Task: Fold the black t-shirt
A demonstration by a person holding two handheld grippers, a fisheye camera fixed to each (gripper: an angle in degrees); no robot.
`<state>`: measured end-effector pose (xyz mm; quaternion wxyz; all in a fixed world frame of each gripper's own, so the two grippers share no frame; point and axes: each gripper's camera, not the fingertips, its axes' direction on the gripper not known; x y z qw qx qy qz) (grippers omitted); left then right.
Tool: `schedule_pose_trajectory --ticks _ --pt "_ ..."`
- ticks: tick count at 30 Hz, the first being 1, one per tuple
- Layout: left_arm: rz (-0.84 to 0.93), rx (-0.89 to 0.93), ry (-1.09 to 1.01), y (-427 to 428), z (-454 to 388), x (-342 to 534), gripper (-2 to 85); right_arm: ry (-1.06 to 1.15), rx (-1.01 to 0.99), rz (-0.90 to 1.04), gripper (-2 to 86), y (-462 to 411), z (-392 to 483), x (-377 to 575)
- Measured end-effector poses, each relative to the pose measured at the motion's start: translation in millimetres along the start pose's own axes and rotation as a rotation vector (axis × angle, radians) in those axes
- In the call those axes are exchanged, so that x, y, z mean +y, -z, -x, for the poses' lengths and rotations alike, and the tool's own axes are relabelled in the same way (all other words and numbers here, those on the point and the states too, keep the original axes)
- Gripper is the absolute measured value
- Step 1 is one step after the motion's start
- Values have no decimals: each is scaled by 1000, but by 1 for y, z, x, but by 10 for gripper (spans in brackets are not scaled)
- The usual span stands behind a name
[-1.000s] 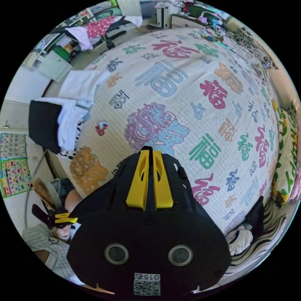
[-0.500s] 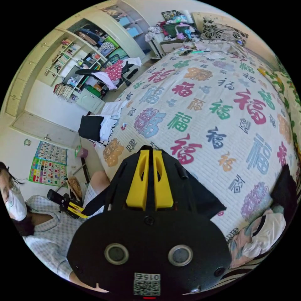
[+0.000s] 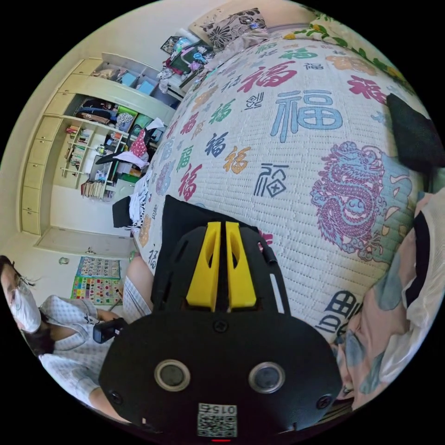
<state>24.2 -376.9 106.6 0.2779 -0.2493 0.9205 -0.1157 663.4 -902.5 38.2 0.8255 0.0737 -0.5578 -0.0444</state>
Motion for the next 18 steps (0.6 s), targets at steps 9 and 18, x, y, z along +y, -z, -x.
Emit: schedule_pose_trajectory --ticks 9,18 --pt "146 -49 19 -78 4 -41 81 -129 9 -72 82 32 -61 35" --pt "-39 103 -23 -40 21 -85 83 -13 85 -164 75 68 -51 63"
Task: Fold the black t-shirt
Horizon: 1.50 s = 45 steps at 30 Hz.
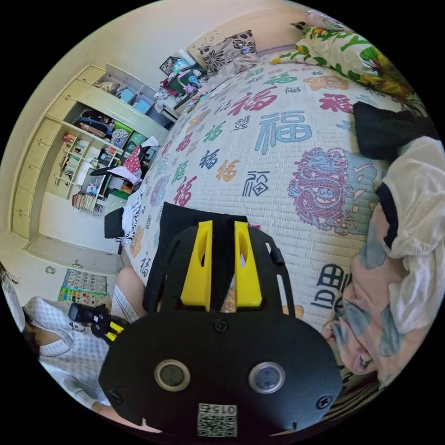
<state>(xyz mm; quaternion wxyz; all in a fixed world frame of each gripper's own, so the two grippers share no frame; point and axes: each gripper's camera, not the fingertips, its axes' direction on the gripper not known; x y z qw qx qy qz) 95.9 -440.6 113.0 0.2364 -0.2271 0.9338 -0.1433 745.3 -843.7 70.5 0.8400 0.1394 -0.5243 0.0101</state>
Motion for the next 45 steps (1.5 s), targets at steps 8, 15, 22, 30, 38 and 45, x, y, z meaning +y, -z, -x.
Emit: schedule_pose_trajectory --ticks 8,15,22,30,38,45 --pt "-73 -354 256 23 137 -61 56 82 -12 124 11 -40 8 -1" --pt "52 -355 287 -3 188 -98 -7 48 134 112 -4 -13 -29 20" --pt "293 -727 -54 -28 142 -131 -9 -34 -18 21 -5 11 -63 56" --pt "322 -1240 -557 -57 88 -134 -9 -24 -50 79 -5 4 -60 70" --pt "285 -1300 -539 -14 121 -141 -8 -48 -111 60 1 14 -71 70" --pt "155 -1117 -84 74 212 -148 25 -47 -107 18 57 20 -83 62"
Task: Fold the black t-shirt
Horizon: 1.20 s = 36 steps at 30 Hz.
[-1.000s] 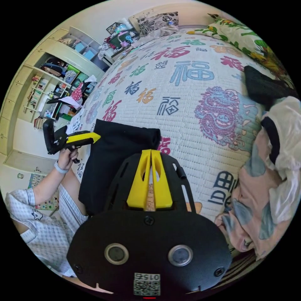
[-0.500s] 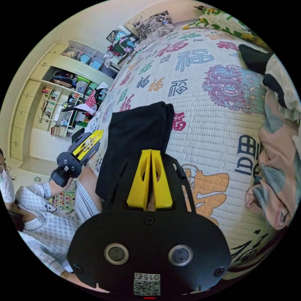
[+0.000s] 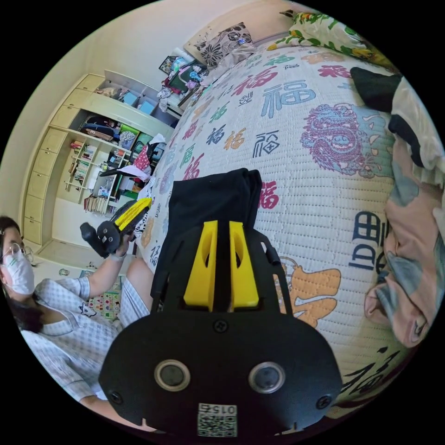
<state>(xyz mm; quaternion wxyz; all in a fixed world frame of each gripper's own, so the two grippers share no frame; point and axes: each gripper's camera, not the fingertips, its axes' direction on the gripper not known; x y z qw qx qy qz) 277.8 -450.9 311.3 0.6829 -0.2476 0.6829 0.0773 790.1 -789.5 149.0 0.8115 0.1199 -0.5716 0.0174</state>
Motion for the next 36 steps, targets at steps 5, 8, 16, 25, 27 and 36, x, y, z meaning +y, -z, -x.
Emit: schedule_pose_trajectory --ticks 5,8,16,25,27,36 --pt "55 706 458 -71 119 32 101 19 -34 -38 109 8 -17 -11" --pt "-46 960 596 -112 168 51 108 15 -36 -68 130 11 -29 -19" --pt "17 1341 629 -217 221 33 122 -3 -189 -33 147 -3 -62 -45" --pt "15 1531 633 -260 278 32 25 1 -333 118 58 -29 -68 -74" --pt "22 1511 616 -260 293 30 12 35 -291 122 49 -23 -58 -79" --pt "-77 1362 522 -231 352 27 5 180 -125 75 30 4 0 -86"
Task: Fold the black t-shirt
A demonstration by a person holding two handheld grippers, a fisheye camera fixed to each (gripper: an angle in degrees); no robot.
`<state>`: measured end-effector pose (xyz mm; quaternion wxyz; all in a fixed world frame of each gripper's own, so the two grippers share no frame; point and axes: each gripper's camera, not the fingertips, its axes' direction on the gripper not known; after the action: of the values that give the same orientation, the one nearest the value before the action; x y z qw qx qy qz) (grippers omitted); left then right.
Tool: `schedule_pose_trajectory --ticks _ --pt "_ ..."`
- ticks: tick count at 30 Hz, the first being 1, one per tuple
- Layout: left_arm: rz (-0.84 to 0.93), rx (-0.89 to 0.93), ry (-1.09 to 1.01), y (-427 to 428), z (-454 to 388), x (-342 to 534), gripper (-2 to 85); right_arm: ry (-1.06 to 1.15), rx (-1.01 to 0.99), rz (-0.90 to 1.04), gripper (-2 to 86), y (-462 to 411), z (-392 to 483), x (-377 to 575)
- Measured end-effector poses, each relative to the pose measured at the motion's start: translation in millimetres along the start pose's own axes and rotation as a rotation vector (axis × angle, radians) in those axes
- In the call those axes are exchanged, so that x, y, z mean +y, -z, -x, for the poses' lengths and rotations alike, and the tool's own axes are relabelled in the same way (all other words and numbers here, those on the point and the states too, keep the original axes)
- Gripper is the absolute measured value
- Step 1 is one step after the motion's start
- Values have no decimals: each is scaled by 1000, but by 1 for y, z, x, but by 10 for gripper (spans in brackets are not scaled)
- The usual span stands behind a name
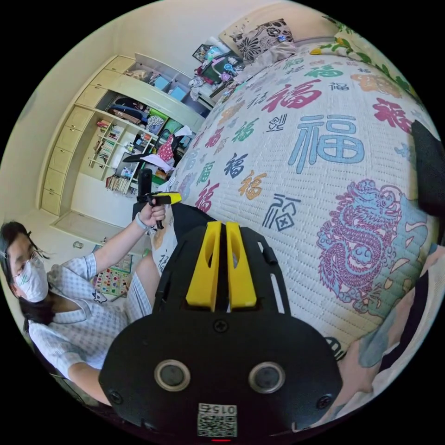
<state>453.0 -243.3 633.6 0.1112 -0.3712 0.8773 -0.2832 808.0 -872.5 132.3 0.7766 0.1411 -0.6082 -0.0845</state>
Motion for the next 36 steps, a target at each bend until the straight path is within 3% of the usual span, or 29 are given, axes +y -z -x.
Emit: schedule_pose_trajectory --ticks 4,9,12,15,20,30,36 --pt "-164 79 139 25 23 31 77 -94 -6 -103 87 6 -2 24" --pt "-149 138 251 29 49 75 114 -173 -84 -37 134 -12 -17 67" --pt "-177 295 273 11 54 82 117 -170 -217 -150 137 -25 -19 78" --pt "-192 361 279 -8 50 77 101 -162 -376 -141 125 -51 -13 68" --pt "-35 244 233 -21 28 73 13 -47 -177 11 65 -71 41 52" --pt "-32 -1 -396 3 -126 144 4 439 105 62 65 -54 225 104" --pt "90 -165 -639 -31 -212 262 5 703 433 289 64 -104 340 210"
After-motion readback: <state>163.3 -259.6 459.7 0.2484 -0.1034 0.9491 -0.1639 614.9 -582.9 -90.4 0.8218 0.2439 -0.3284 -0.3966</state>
